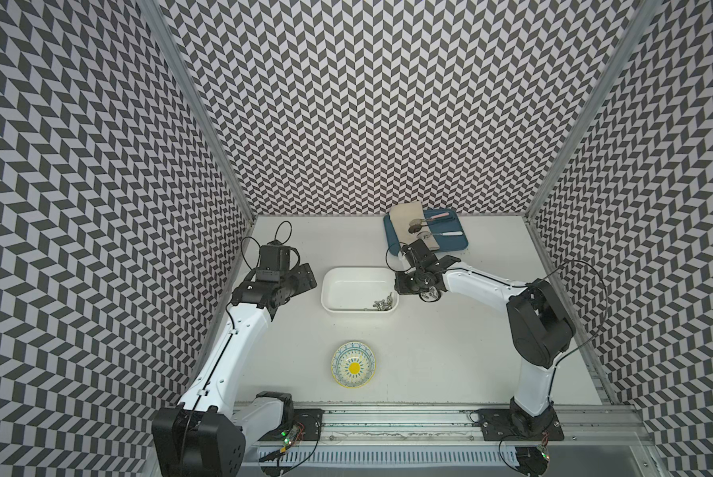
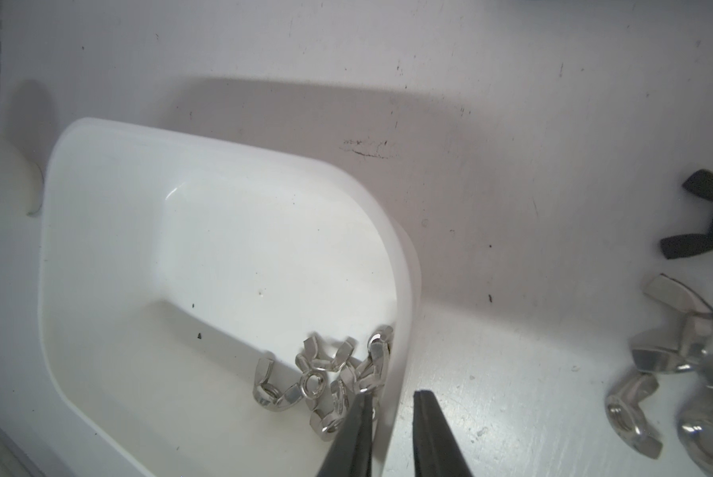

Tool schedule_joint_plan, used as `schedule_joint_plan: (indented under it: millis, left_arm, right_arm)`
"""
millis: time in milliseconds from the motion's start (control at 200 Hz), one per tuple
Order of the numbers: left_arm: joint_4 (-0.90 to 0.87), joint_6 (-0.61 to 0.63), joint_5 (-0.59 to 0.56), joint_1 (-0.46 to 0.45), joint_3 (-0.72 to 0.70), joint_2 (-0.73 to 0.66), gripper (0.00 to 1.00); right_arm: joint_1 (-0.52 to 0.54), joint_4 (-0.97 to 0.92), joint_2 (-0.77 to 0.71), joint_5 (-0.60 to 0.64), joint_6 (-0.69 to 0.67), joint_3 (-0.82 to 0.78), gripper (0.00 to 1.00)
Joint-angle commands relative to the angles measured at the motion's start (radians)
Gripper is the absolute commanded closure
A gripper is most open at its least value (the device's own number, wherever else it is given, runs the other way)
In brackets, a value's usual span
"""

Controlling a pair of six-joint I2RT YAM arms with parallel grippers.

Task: Take out the wing nut from the storage box
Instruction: Adjust the storage box at the center of the board.

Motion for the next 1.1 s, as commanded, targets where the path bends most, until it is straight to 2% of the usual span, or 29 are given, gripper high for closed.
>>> schedule_joint_plan:
  millis: [0, 305, 486, 741, 1092]
  left_arm:
    - [0.017, -0.008, -0.001, 0.003, 0.011, -0.019, 0.21]
    - [0.007, -0.005, -0.006, 0.005, 0.015, -0.028, 0.21]
    - [0.000, 0.001, -0.009, 0.005, 0.021, -0.031, 0.21]
    - [-0.011, 0.007, -0.006, 0.005, 0.034, -0.030, 0.21]
    - [-0.027, 0.009, 0.007, 0.003, 0.027, -0.037, 0.21]
  right_arm:
    - [0.007, -0.006, 0.028, 0.031, -0.013, 0.024, 0.81]
    - [0.007, -0.071, 0.088, 0.088, -0.049, 0.120, 0.88]
    - [0.005, -0.141, 0.136, 0.152, -0.119, 0.196, 0.92]
    - [0.003, -0.186, 0.201, 0.225, -0.269, 0.282, 0.95]
    - [0.003, -0.229, 0.294, 0.219, -0.513, 0.423, 0.96]
